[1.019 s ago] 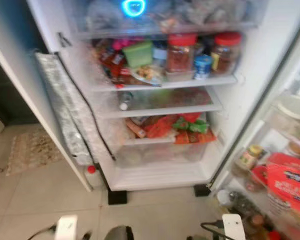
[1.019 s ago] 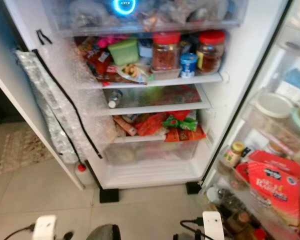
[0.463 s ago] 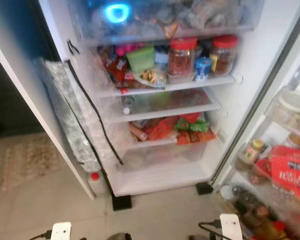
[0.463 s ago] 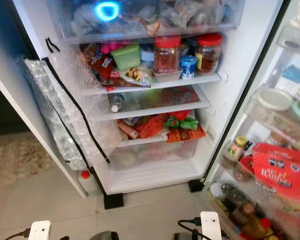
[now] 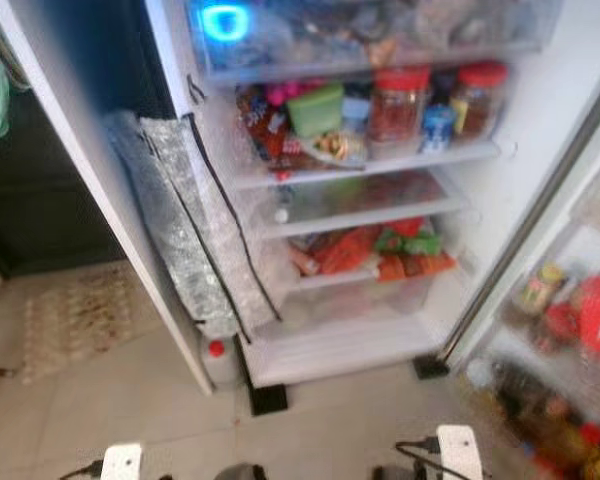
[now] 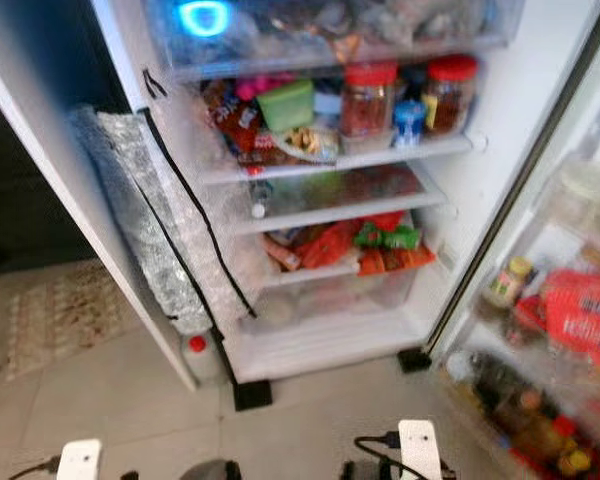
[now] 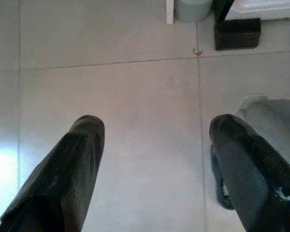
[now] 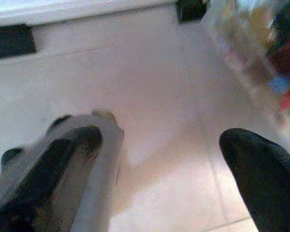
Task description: Restocking fridge
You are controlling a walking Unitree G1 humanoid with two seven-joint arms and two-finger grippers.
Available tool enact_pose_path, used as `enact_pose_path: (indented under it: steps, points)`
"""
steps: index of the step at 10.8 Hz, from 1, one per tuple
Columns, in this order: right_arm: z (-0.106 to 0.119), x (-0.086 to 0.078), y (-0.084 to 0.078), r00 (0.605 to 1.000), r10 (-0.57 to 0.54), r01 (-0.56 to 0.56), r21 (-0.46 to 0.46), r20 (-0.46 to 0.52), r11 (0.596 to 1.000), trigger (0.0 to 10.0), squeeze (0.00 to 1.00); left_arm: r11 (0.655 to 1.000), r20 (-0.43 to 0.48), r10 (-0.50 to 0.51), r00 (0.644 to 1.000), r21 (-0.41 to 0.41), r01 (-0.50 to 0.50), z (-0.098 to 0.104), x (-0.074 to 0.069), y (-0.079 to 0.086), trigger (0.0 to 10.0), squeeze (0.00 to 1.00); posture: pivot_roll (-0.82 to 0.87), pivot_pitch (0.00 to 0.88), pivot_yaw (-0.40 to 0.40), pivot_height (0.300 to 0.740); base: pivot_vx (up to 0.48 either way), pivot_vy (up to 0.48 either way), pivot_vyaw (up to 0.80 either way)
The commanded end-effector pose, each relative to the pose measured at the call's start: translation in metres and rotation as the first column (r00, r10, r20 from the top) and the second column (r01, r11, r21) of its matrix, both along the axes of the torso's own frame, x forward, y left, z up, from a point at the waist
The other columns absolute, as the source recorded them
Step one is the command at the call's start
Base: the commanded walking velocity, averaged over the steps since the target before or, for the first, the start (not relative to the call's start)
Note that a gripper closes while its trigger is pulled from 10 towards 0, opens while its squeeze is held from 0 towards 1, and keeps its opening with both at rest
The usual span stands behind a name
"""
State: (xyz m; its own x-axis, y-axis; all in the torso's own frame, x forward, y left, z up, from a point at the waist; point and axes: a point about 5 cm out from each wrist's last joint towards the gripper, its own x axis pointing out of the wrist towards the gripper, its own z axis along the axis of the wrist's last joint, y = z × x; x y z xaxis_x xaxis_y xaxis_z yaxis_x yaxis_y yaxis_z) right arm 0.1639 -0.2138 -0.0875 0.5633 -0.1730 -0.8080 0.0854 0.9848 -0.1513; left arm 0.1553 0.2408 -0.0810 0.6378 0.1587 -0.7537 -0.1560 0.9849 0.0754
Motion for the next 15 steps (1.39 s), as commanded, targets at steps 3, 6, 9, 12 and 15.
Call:
enact_pose_path:
  steps: [3,6,9,12,15]
  points:
    - [-0.003,-0.0063,-0.0005,0.999,-0.015,0.015,0.01,-0.031,1.0,10.0,0.0,1.0,-0.015,0.003,1.0,0.0,-0.003,-0.001,-0.0027,0.0018,10.0,0.0,-0.06,0.033,0.062,0.653,0.0,0.316,0.0]
    - [-0.0029,-0.006,-0.0007,0.999,-0.012,0.013,0.016,-0.035,1.0,10.0,0.0,1.0,-0.016,0.002,1.0,0.0,-0.002,-0.0009,-0.002,0.0014,10.0,0.0,-0.06,0.038,0.064,0.653,0.0,0.316,0.0]
    - [-0.0029,-0.0057,-0.0005,0.999,-0.01,0.011,0.02,-0.037,1.0,10.0,0.0,1.0,-0.012,0.001,1.0,-0.001,-0.001,-0.0005,-0.0005,0.0008,10.0,0.0,-0.05,0.037,0.062,0.653,0.0,0.317,0.0]
    - [-0.0031,-0.006,-0.0006,0.999,-0.008,0.009,0.022,-0.04,1.0,10.0,0.0,1.0,-0.015,0.001,1.0,-0.002,-0.001,-0.0008,-0.0009,0.0005,10.0,0.0,-0.05,0.04,0.063,0.653,0.0,0.316,0.0]
    - [-0.0033,-0.0063,-0.0003,0.999,-0.007,0.008,0.034,-0.042,0.999,10.0,0.0,1.0,-0.016,-0.008,1.0,-0.016,0.008,-0.0016,-0.0012,-0.0023,10.0,0.0,-0.05,0.041,0.063,0.653,0.0,0.094,0.0]
